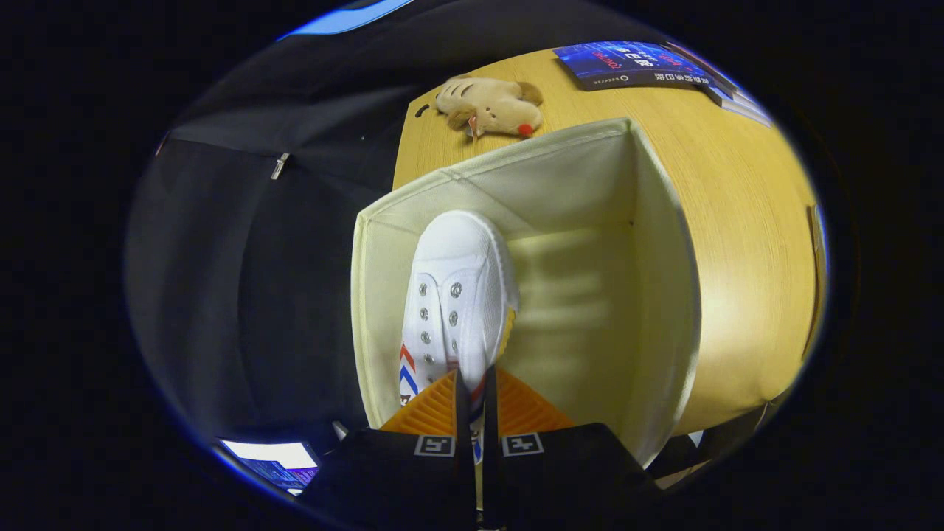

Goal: Open the storage box then place both shoes into the box .Put the left shoe in first, then the right shoe, with the right side of both shoes facing outward in a uniform manner.

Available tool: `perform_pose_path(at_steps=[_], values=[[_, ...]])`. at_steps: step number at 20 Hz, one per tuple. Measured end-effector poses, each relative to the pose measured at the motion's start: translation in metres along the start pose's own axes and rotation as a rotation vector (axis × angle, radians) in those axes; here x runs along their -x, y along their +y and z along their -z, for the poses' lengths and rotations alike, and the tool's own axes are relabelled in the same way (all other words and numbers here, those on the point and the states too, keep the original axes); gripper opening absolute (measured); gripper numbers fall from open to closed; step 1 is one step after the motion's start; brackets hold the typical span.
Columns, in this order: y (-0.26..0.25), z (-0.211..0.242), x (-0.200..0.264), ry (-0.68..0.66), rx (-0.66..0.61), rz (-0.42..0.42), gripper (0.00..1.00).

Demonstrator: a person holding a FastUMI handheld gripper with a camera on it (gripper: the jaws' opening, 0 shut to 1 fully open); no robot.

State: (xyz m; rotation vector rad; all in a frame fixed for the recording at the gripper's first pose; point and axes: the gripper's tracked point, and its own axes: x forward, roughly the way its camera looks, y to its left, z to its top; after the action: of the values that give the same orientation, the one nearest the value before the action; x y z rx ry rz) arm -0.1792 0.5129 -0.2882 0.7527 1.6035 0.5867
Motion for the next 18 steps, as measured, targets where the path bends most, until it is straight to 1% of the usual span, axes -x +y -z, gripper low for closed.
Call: perform_pose_path(at_steps=[2, 4, 6, 8, 9, 11, 14, 16, 18], values=[[-0.007, 0.003, -0.003, 0.005, 0.009, 0.024, 0.08], [0.0, 0.0, -0.002, -0.017, 0.012, -0.008, 0.29], [0.014, -0.003, 0.001, -0.026, 0.04, -0.059, 0.65], [0.02, -0.006, 0.009, -0.041, 0.072, -0.083, 0.92], [0.022, -0.008, 0.013, -0.053, 0.091, -0.093, 0.97], [0.021, -0.015, 0.028, -0.089, 0.124, -0.11, 0.97], [0.02, -0.033, 0.065, -0.156, 0.18, -0.162, 0.97], [0.009, -0.051, 0.095, -0.219, 0.206, -0.182, 0.97], [-0.014, -0.068, 0.127, -0.275, 0.219, -0.182, 0.96]])
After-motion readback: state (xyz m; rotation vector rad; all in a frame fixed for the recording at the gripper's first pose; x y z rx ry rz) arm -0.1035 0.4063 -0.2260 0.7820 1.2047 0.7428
